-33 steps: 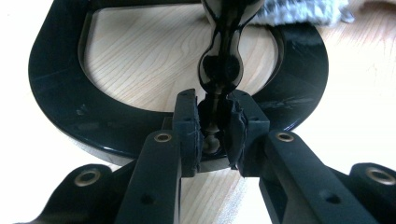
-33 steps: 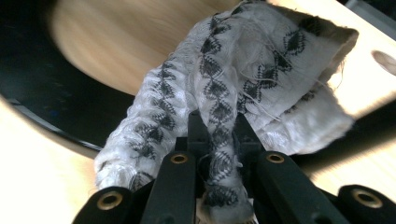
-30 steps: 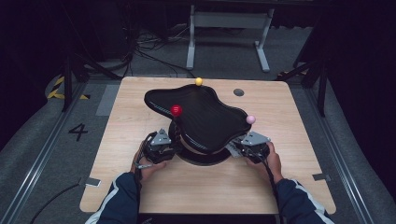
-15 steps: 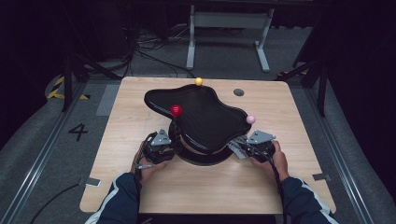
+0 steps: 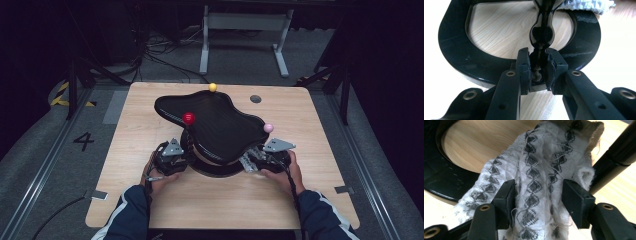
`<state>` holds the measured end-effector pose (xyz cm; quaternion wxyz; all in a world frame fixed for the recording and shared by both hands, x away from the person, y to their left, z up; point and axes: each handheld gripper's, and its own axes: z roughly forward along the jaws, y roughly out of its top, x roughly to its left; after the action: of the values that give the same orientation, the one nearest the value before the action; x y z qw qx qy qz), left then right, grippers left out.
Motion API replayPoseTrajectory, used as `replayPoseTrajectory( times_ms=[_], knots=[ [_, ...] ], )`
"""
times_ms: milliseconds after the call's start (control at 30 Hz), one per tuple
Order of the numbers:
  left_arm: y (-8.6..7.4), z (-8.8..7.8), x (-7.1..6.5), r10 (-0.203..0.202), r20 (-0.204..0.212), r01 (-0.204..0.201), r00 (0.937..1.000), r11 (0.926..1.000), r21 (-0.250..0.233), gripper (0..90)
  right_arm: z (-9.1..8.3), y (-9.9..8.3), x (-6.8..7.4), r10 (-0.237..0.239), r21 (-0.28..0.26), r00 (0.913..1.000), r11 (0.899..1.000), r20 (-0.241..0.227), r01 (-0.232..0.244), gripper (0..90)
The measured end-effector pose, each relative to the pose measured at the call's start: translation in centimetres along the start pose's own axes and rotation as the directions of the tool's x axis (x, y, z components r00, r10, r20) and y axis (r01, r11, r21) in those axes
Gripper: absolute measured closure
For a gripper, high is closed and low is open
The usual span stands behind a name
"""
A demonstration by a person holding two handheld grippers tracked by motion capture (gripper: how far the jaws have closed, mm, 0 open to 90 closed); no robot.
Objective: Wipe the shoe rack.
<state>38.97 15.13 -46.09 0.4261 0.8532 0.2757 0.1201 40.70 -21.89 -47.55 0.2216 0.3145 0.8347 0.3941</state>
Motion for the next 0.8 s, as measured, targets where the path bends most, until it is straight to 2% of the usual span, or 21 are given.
replayPoseTrajectory(
  times_ms=[67,100,133,167,267,333,367,467,567,700,800],
  knots=[
    [0.0,0.0,0.1,0.006,-0.002,-0.006,1.0000,1.0000,0.002,74.6,-0.1,0.0,0.0,0.019,0.005,0.9989,1.000,-0.043,-0.019,64.5],
    [0.0,0.0,0.0,0.006,-0.003,-0.006,1.0000,1.0000,0.001,74.6,-0.1,0.1,0.1,0.014,0.008,0.9992,1.000,-0.036,-0.014,71.4],
    [0.0,0.0,0.0,0.005,-0.003,-0.005,1.0000,1.0000,0.002,74.6,-0.1,0.2,0.2,-0.013,0.021,0.9998,1.000,-0.018,0.013,76.4],
    [0.0,0.0,0.0,0.004,-0.002,-0.004,1.0000,1.0000,0.002,74.6,-0.2,0.3,0.4,-0.033,0.031,0.9995,0.999,0.002,0.033,77.8],
    [0.0,0.1,0.1,0.007,0.000,-0.007,1.0000,1.0000,-0.004,74.6,-0.4,0.3,0.2,-0.074,0.065,0.9953,0.995,0.062,0.070,79.6],
    [0.0,0.1,0.0,-0.006,0.000,0.006,1.0000,1.0000,-0.002,74.6,-0.5,0.0,-0.4,-0.090,0.084,0.9906,0.993,0.102,0.082,80.1],
    [0.0,0.0,-0.1,0.004,-0.003,-0.004,1.0000,1.0000,0.005,74.7,-0.5,-0.2,-0.6,-0.087,0.083,0.9911,0.993,0.100,0.079,80.1],
    [0.0,0.2,-0.2,-0.012,0.003,0.012,0.9999,0.9999,0.000,74.7,-0.5,-0.3,-0.7,-0.091,0.086,0.9897,0.993,0.111,0.082,80.3],
    [0.1,0.1,-0.2,0.001,0.002,-0.002,1.0000,1.0000,0.008,74.7,-0.5,0.0,0.0,-0.093,0.085,0.9920,0.993,0.085,0.086,80.5],
    [0.1,0.1,-0.6,-0.009,0.007,0.009,0.9999,0.9999,0.006,74.8,-0.4,0.4,1.4,-0.130,0.086,0.9901,0.988,0.052,0.126,80.5],
    [0.1,0.0,-0.7,0.010,0.006,-0.010,0.9999,0.9999,0.013,74.8,-0.5,0.8,2.7,-0.170,0.090,0.9851,0.982,0.024,0.167,80.5]
  ],
)
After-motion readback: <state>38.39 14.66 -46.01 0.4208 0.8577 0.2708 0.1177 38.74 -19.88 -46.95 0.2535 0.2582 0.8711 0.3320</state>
